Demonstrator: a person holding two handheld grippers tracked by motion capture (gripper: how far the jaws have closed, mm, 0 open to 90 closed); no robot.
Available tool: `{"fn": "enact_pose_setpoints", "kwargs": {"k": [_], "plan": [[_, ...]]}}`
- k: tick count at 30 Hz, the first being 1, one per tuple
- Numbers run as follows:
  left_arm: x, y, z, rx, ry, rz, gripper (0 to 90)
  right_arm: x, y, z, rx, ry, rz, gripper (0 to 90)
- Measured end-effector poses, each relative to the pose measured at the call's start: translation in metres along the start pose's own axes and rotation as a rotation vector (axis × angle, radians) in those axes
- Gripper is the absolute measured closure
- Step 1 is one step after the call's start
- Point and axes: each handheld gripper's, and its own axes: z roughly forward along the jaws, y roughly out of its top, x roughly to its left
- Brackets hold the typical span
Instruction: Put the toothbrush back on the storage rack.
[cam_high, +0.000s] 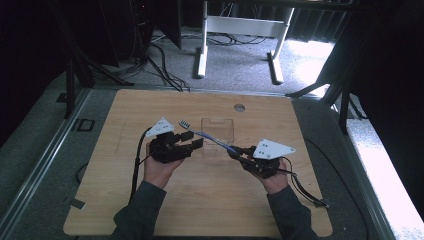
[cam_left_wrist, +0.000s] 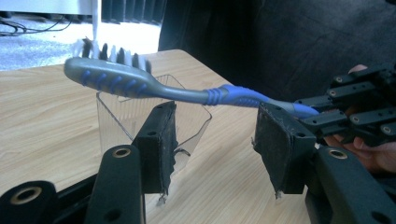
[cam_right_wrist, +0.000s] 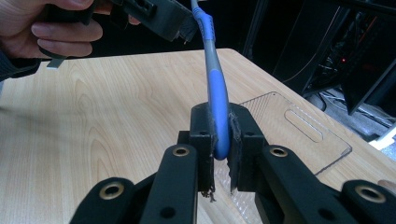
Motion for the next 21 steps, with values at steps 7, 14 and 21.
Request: {"fn": "enact_pose_setpoints", "kwargs": {"k": [7,14,21], "plan": [[0.0009,0.0018,-0.0022,-0.020,-0.007,-0.015,48.9,0.0025,-0.0005,0.0004,-0.010,-0.006,-0.006,81.3],[0.0008,0.0026,-0.0010,-0.025,-0.018,-0.022,49.0,0.0047,-0.0013,0.0017,-0.019,-0.010,-0.016,81.3],[0.0006,0.0041,-0.0002,-0.043,-0.032,-0.045,49.0,0.0077,-0.0023,0.0031,-0.015,-0.006,-0.035,81.2]]}}
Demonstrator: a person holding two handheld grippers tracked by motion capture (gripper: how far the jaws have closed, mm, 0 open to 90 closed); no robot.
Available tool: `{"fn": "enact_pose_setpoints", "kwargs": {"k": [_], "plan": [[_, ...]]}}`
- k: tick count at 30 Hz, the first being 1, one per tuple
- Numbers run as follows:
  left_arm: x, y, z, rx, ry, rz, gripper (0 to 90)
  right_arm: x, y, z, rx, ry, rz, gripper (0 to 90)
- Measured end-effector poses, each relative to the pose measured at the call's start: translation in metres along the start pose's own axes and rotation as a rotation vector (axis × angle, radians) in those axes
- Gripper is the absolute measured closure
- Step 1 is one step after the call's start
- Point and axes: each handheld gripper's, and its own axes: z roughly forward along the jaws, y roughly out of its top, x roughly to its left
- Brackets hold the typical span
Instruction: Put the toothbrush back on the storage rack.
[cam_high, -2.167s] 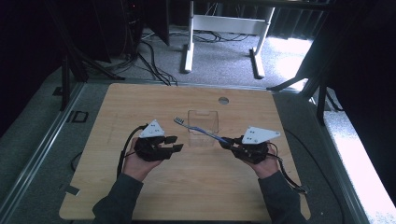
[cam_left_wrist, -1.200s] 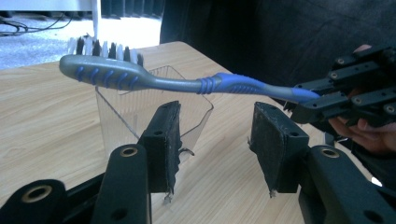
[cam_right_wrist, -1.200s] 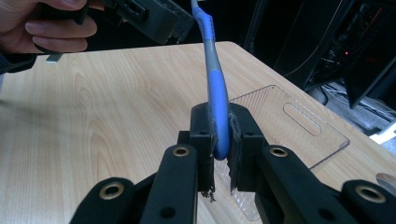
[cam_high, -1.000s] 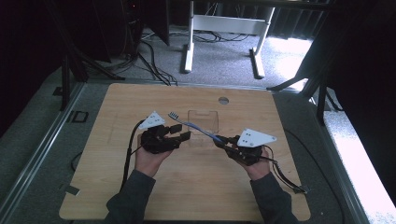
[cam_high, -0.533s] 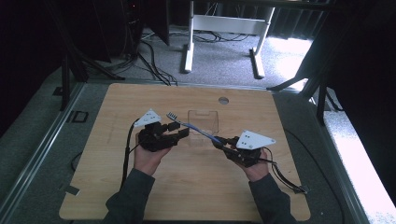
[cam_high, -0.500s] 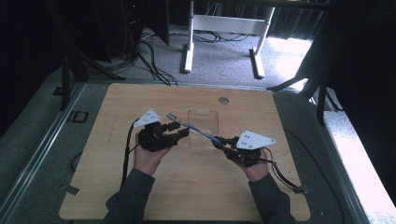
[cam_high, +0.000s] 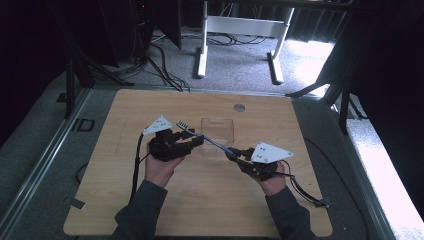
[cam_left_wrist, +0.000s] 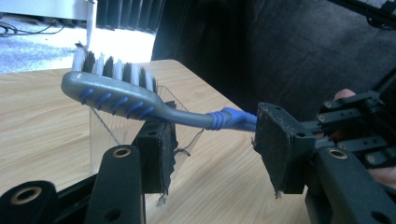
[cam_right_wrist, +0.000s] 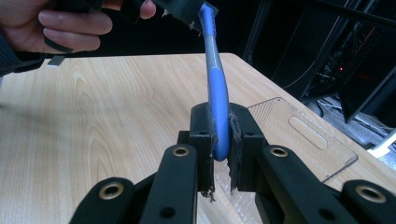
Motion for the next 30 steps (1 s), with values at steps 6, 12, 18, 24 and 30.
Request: {"fn": "enact_pose_setpoints", "kwargs": {"k": [6,12,18,24,30], "plan": [[-0.0004,0.0023,0.0007,-0.019,-0.017,-0.017,50.4,0.0018,-0.0011,0.0019,0.005,0.010,-0.011,81.2],[-0.0001,0.0031,0.0008,-0.042,-0.040,-0.042,52.6,0.0020,-0.0018,0.0029,0.015,0.017,-0.010,81.2],[-0.0014,0.0036,0.0014,-0.048,-0.036,-0.037,57.5,0.0026,-0.0031,0.0053,0.028,0.025,-0.013,81.2],[-0.0025,0.0035,0.0007,-0.046,-0.043,-0.040,60.0,0.0029,-0.0043,0.0073,0.037,0.010,0.001,81.1],[-0.0028,0.0024,0.0014,-0.037,-0.042,-0.037,58.1,0.0026,-0.0038,0.0064,0.018,-0.015,0.007,81.4]]}}
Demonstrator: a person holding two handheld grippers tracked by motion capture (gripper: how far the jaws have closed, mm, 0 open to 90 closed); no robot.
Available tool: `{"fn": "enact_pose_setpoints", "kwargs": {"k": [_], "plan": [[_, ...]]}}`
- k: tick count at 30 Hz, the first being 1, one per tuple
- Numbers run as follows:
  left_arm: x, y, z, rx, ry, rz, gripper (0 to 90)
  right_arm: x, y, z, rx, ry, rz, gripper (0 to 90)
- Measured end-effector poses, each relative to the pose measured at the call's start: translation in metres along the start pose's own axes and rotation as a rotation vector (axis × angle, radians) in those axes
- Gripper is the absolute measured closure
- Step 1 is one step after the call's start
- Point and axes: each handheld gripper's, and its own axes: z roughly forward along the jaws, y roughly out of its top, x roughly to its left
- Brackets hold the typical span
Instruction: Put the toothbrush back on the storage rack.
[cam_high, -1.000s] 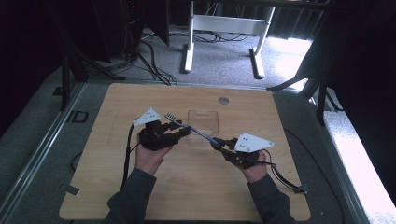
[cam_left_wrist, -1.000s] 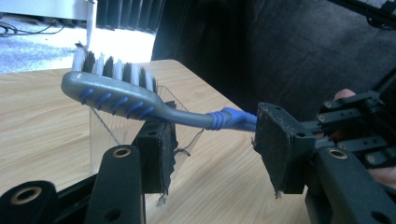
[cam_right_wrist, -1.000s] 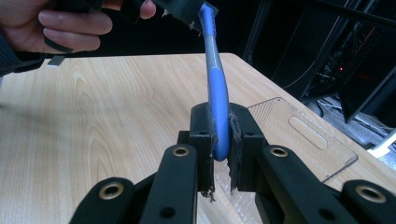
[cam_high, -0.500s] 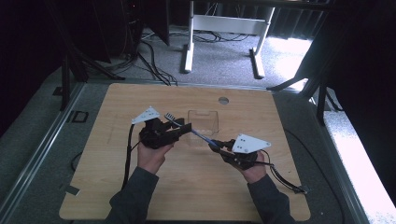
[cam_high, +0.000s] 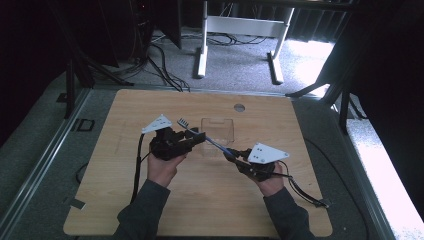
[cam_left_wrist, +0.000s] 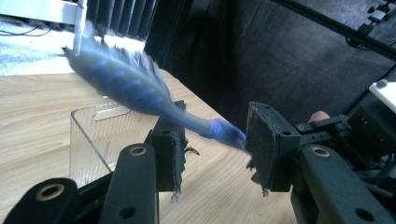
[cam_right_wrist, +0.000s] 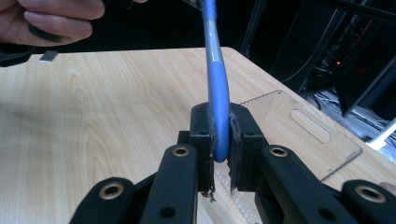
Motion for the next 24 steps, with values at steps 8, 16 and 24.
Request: {"fn": "enact_pose_setpoints", "kwargs": {"k": [8,16,24], "plan": [[0.0010,-0.0007,-0.0004,0.004,-0.005,-0.006,63.0,0.0004,-0.0001,-0.0002,0.001,0.010,-0.009,81.3],[-0.0021,-0.0001,-0.0021,-0.013,-0.034,0.008,72.8,0.0015,-0.0029,0.0049,0.034,0.015,-0.020,80.5],[-0.0070,0.0015,-0.0022,-0.029,-0.065,0.026,79.3,0.0010,-0.0044,0.0081,0.053,0.021,-0.021,79.3]]}}
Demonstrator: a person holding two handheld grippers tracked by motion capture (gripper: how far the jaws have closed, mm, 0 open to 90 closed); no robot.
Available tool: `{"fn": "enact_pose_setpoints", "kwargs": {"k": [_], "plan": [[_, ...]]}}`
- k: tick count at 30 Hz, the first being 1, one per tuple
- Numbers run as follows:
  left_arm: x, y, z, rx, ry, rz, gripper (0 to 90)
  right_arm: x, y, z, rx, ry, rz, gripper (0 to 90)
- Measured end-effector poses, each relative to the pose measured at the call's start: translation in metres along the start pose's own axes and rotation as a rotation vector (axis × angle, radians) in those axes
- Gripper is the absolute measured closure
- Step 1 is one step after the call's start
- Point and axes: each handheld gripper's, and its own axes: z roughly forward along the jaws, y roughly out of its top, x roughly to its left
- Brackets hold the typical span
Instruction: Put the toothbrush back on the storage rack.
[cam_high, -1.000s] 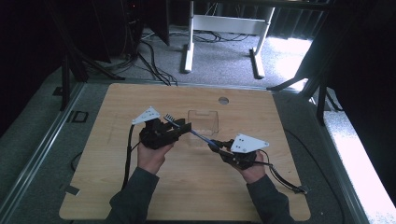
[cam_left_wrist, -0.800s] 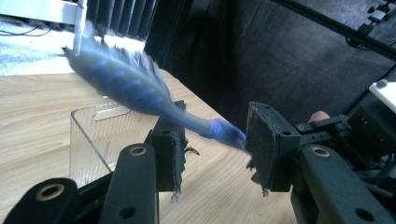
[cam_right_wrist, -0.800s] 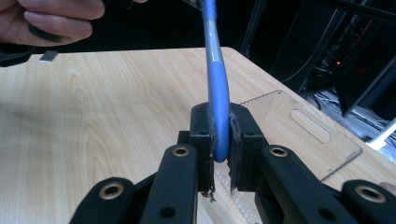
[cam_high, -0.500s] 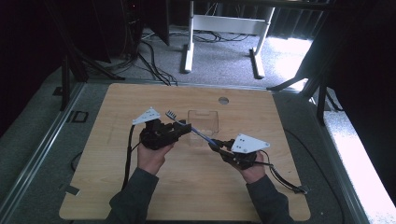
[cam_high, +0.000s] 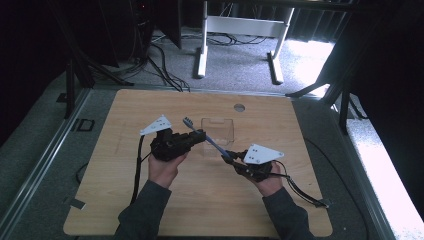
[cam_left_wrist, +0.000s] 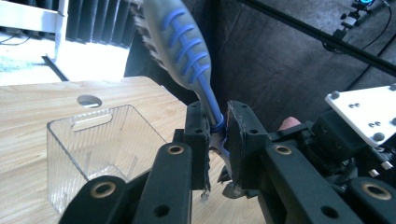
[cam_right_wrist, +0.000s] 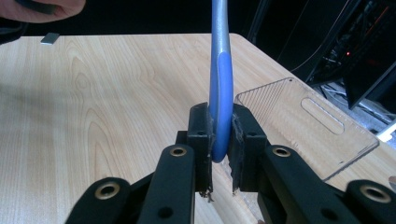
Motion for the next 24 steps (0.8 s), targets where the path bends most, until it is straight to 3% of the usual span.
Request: {"fn": "enact_pose_setpoints", "kwargs": {"k": [3,5,10,24], "plan": [[-0.001,0.001,0.000,0.010,0.012,0.017,82.5,-0.002,-0.001,0.001,0.012,-0.006,0.021,65.1],[-0.001,0.001,-0.001,0.013,0.016,0.018,82.6,-0.004,-0.001,0.002,0.025,-0.021,0.037,60.3],[-0.002,0.000,-0.001,0.013,0.029,0.036,82.8,-0.005,-0.002,0.003,0.031,-0.021,0.039,62.3],[0.001,0.002,-0.006,-0.001,0.076,0.052,82.9,-0.011,-0.014,-0.004,0.051,-0.036,0.084,51.5]]}}
